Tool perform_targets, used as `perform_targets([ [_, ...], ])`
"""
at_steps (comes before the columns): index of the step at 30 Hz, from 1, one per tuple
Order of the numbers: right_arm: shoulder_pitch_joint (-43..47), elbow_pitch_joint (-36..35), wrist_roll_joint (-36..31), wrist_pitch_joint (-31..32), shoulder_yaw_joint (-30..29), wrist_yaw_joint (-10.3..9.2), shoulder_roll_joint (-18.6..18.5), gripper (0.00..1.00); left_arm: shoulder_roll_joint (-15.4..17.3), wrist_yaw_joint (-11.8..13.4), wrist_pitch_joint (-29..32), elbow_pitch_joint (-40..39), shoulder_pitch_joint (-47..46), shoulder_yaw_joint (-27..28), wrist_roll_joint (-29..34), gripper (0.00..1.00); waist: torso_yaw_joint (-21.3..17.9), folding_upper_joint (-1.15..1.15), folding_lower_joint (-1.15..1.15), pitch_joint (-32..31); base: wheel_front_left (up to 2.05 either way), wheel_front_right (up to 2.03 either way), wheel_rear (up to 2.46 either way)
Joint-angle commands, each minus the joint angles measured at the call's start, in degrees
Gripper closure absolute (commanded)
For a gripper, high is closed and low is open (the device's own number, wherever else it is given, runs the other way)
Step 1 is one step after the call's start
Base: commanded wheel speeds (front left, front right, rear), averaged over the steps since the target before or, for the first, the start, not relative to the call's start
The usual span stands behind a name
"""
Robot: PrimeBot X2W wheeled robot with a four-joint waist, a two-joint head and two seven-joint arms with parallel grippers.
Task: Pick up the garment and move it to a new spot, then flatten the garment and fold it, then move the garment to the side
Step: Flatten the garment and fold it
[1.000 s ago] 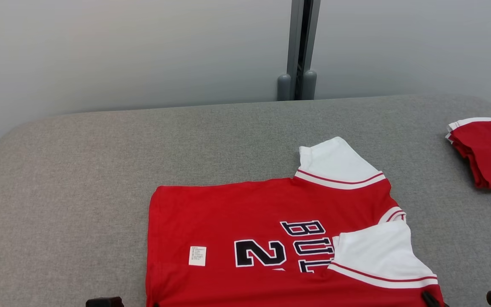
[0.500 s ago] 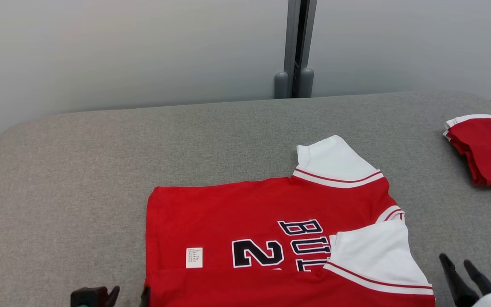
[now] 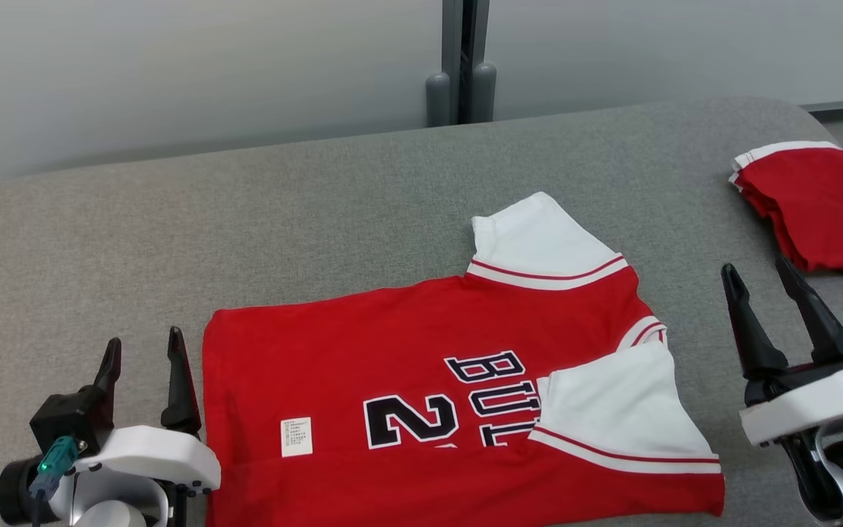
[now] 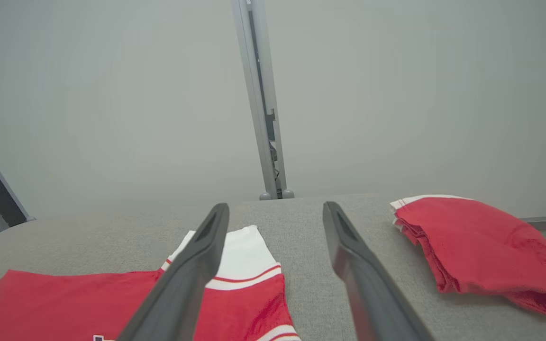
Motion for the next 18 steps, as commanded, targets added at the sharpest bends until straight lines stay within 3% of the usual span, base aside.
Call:
perform_targets([
  [1,-1.54,-0.95,-2.54,-0.71,-0.44,0.0,1.36,0.0,0.16,-1.31,-0.23,0.91,-1.68,0.8,3.19,0.0,-0.9,0.0,0.0,1.9,0.0,0.0,0.0],
  [11,-4.14,-4.45,-8.97,-0.85,0.03,-0.01,7.46,0.0,2.71,-3.77,1.26,11.28,-7.91,0.73,8.02,0.0,-4.25,0.0,0.0,7.22,0.0,0.0,0.0],
  [18,-4.05,-4.91,-9.78,-0.87,-0.31,-0.01,8.92,0.0,4.41,-5.83,5.78,18.54,-14.16,-2.3,10.36,0.0,-5.46,0.0,0.0,10.22,0.0,0.0,0.0],
])
